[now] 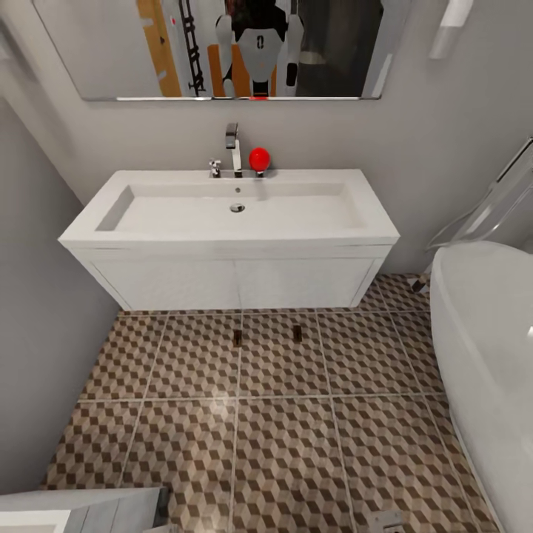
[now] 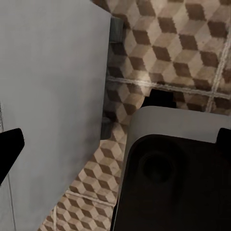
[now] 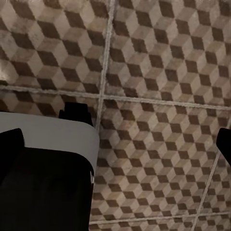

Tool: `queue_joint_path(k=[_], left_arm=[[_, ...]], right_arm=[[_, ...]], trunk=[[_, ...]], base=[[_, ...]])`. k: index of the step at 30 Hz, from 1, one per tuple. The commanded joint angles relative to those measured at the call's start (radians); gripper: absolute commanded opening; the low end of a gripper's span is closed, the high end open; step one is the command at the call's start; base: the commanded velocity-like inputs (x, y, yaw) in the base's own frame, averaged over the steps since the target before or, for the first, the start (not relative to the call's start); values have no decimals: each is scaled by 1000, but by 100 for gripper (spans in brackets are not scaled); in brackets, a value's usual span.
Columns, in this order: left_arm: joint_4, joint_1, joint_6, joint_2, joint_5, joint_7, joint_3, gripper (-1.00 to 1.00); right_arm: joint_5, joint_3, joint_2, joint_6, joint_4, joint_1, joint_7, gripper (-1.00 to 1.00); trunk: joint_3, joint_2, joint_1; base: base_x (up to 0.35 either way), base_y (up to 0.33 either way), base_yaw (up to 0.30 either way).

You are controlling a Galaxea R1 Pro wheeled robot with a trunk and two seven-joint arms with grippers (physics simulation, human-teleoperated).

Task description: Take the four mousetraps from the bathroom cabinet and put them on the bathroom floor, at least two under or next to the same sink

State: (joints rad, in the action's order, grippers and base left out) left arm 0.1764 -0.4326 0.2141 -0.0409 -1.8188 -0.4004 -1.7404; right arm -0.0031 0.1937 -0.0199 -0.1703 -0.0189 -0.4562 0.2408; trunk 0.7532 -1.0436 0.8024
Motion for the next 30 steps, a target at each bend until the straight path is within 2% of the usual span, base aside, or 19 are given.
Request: queue_joint_path(k=[1,30], left_arm=[[0,0,0,0,0,0,0,100],[-1,0,1,1,1,0,0,100]], right_arm=[[0,0,0,0,0,0,0,100],[2,1,2,0,-1,0,0,100]], trunk=[[-2,0,0],[-48,0,0]], base=[[0,0,0],[0,0,0]])
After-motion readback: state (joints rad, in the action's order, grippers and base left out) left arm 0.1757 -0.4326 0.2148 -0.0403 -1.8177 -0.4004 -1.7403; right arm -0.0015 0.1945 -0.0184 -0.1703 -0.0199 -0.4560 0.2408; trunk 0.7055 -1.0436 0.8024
